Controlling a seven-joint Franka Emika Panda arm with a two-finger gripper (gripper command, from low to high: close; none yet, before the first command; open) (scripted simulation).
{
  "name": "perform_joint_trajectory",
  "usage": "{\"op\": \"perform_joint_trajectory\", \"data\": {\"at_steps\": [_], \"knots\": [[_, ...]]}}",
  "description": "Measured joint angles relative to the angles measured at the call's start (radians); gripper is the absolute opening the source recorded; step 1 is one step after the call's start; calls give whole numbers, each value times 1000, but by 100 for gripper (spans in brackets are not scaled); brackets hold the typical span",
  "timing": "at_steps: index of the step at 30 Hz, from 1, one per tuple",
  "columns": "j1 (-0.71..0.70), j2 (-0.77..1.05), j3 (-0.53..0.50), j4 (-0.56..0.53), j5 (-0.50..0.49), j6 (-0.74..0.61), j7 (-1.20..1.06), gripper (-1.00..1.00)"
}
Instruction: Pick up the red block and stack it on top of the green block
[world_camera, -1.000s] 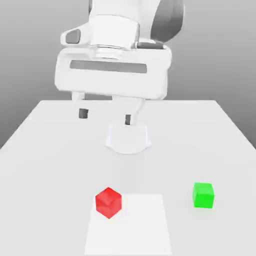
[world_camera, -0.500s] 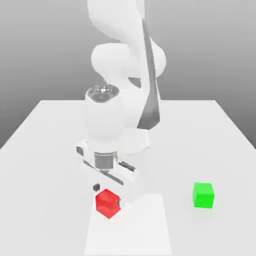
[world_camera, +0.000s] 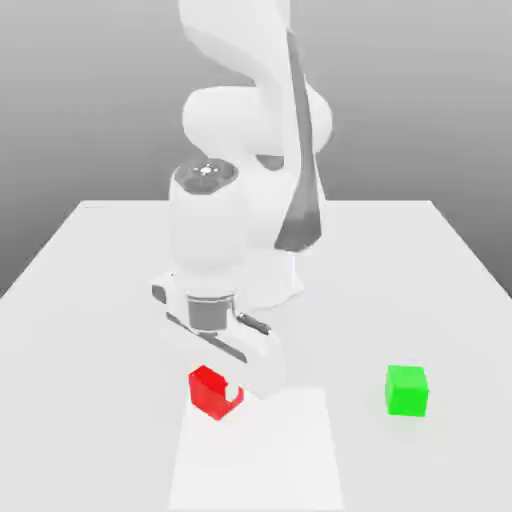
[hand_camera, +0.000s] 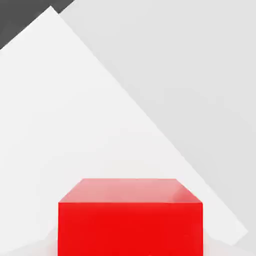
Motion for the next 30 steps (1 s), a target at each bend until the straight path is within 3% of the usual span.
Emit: {"op": "perform_joint_trajectory", "data": {"at_steps": [14,26,27,30], "knots": [[454,-119,267,48,91,-162,-445,-100],[461,97,245,62,-134,27,-303,-100],[468,114,236,62,-152,42,-291,100],[468,114,236,62,-152,42,-291,100]]}}
